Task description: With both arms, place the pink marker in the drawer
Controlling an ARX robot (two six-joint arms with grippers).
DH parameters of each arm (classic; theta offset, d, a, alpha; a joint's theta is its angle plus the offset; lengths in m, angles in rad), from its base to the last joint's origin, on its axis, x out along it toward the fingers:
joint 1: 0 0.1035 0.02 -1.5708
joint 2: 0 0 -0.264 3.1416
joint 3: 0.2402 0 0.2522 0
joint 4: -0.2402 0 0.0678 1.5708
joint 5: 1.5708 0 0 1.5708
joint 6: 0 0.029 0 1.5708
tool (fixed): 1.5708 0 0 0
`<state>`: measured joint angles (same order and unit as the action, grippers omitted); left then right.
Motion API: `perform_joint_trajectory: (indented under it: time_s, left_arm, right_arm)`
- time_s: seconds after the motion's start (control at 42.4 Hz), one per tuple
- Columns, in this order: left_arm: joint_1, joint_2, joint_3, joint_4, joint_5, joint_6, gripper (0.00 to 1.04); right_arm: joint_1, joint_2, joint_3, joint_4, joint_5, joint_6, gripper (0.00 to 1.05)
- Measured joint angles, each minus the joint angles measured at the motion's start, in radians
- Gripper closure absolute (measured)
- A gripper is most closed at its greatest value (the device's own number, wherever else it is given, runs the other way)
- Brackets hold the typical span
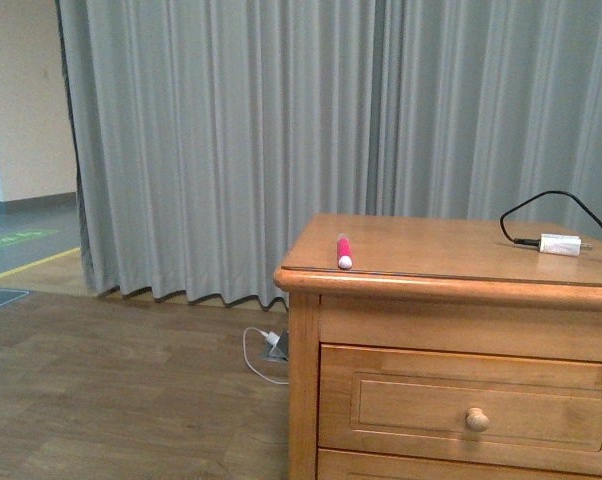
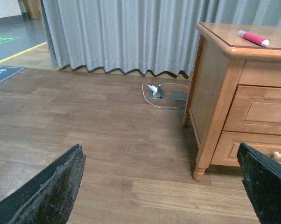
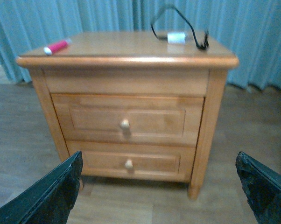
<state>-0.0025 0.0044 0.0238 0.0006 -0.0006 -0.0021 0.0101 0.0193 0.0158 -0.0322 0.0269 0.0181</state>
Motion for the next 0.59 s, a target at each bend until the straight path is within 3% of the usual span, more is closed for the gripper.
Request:
perform_joint_trajectory:
  time_s: [0.118,0.213,0.378,0.59]
  left_arm:
    - [0.000,0.000,0.000,0.000,0.001,0.000,0.06]
    - [0.000,0.000,0.000,0.000,0.000,0.000,0.06]
    - [0.000,0.000,0.000,0.000,0.000,0.000,0.06]
    - [0.000,0.000,0.000,0.000,0.000,0.000,0.06]
  right_arm:
    - [0.055,0.156,0.093,-0.233,0.109,0.160,0.08]
    - [0.114,0.263,0.103,-0.230,0.141,0.219,0.08]
    - [0.231,0.663,0.194,0.105,0.177,0.171,0.08]
    - [0.240,1.286,0.417,0.503,0.133,0.103,0.08]
